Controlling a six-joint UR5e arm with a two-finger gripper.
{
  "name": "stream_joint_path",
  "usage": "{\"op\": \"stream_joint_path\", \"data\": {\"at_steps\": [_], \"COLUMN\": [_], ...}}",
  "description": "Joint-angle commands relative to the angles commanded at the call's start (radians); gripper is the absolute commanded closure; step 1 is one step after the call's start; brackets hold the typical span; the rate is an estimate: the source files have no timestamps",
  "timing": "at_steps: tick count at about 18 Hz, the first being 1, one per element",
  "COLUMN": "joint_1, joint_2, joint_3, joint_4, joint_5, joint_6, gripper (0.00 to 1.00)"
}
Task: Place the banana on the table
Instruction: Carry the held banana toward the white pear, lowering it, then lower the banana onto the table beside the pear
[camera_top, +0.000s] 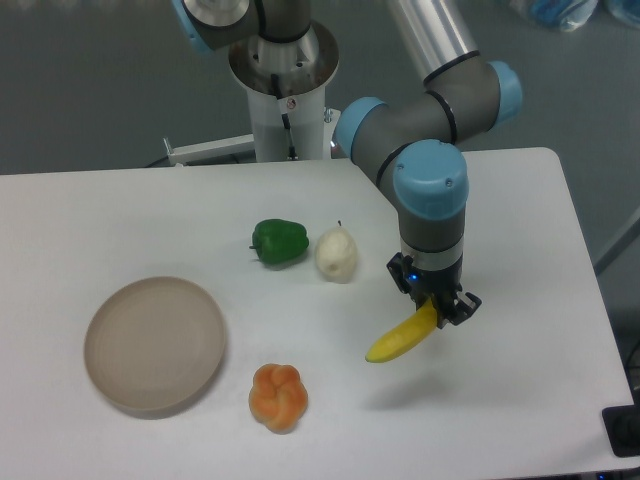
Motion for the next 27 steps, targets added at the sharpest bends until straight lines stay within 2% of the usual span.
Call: {"op": "stream_joint_path", "data": {"at_steps": [3, 6, 8, 12, 16, 22, 27], "joint_1": [0.038, 0.048, 0.046, 0.025, 0.012, -0.003, -0.008], "joint_2": [0.000, -0.015, -0.029, -0.069, -0.086, -0.115, -0.115], "joint_3": [-0.047, -0.075, -0.095, -0.095, -0.097, -0.095, -0.098], "joint_4": [0.002, 0.006, 0.035, 0.095, 0.124, 0.140, 0.140], "joint_5": [-0.074, -0.080, -0.080, -0.075, -0.071, -0.019, -0.014], "joint_6": [-0.034, -0.035, -0.037, -0.116, -0.192, -0.143, -0.123], "gripper": [0.81, 0.81, 0.81, 0.81, 0.81, 0.81, 0.81]}}
